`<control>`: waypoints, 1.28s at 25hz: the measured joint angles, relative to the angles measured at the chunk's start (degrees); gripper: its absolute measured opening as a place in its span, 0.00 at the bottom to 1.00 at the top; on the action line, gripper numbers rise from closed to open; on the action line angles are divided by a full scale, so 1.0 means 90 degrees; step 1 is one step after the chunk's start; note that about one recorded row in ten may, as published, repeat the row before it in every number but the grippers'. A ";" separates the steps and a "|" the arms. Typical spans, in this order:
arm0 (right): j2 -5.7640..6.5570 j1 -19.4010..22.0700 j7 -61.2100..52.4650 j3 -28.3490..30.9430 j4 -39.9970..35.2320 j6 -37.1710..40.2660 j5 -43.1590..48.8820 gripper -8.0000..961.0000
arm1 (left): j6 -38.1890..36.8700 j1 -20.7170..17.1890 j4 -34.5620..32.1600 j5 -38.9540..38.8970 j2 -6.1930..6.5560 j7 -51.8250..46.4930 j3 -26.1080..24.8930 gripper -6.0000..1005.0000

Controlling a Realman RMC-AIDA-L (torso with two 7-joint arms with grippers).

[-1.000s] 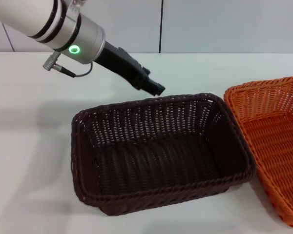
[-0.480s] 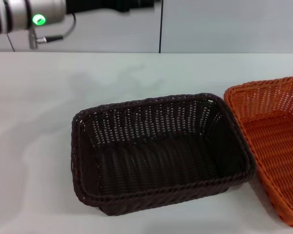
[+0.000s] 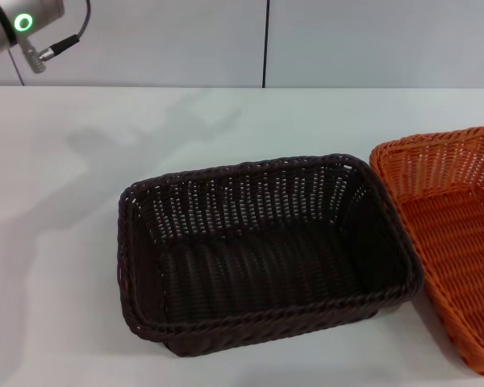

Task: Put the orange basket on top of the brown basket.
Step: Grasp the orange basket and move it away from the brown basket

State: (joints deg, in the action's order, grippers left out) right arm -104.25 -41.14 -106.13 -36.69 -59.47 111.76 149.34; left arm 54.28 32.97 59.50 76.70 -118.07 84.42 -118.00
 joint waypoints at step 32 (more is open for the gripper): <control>-0.1037 -0.0692 0.0612 -0.3096 0.0598 0.1495 -0.0447 0.50 | -0.0227 0.0278 -0.0502 -0.0422 0.0014 0.0247 -0.0081 0.86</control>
State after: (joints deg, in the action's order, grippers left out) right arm -113.59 -47.36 -100.62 -64.56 -54.09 125.21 145.32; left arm 52.23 35.47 54.98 72.91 -117.94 86.64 -118.73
